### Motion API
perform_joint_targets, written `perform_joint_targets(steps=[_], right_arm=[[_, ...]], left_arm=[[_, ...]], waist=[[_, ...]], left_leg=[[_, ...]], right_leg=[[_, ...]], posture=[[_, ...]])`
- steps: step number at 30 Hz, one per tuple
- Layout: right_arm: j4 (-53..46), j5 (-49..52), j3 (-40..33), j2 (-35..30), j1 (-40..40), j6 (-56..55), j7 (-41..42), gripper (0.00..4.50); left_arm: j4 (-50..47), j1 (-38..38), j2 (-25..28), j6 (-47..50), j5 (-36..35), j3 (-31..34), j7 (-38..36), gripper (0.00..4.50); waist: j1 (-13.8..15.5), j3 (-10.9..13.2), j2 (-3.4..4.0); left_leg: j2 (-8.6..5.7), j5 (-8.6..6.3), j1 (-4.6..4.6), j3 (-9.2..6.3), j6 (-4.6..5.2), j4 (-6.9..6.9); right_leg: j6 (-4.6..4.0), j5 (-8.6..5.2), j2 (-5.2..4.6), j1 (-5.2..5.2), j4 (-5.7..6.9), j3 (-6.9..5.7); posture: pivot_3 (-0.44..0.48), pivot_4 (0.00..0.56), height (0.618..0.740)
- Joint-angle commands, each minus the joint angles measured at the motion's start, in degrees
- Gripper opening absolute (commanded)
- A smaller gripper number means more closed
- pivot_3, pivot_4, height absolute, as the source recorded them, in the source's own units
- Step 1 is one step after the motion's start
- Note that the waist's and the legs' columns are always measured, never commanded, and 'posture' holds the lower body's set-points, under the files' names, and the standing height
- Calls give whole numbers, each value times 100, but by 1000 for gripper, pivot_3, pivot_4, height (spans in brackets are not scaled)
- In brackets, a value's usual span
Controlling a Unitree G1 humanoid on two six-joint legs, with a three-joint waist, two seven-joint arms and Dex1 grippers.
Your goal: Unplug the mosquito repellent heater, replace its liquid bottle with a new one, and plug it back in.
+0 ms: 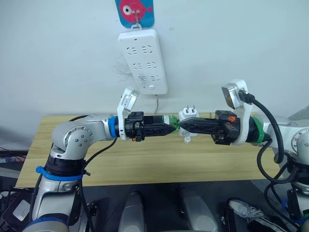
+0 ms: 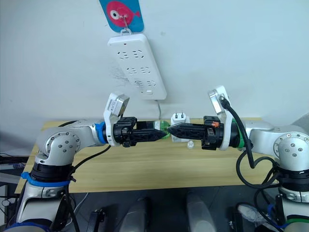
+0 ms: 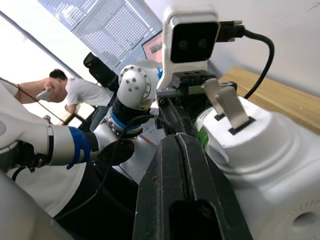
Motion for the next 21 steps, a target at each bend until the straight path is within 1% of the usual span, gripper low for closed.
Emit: perform_joint_targets(steps=[1,12,21], right_arm=[[202,217,-47,-6,-157,-89,-402,0],[484,289,156,-86,-248,24,-788,0],[680,120,181,-46,-267,24,-998,0]], left_arm=[[-409,15,29,-215,9,-157,-415,2303],[-626,55,110,-255,19,-261,-690,2303],[-674,95,123,-245,-55,-258,-676,2303]], waist=[[0,0,0],[0,0,0],[1,0,0]], left_leg=[[0,0,0,0,0,0],[0,0,-1,-1,0,0],[1,0,-1,-1,1,0]], right_leg=[[0,0,0,0,0,1],[0,0,0,0,0,-1],[0,0,0,0,0,-1]], posture=[[-155,225,740],[-154,225,740],[-152,225,740]])
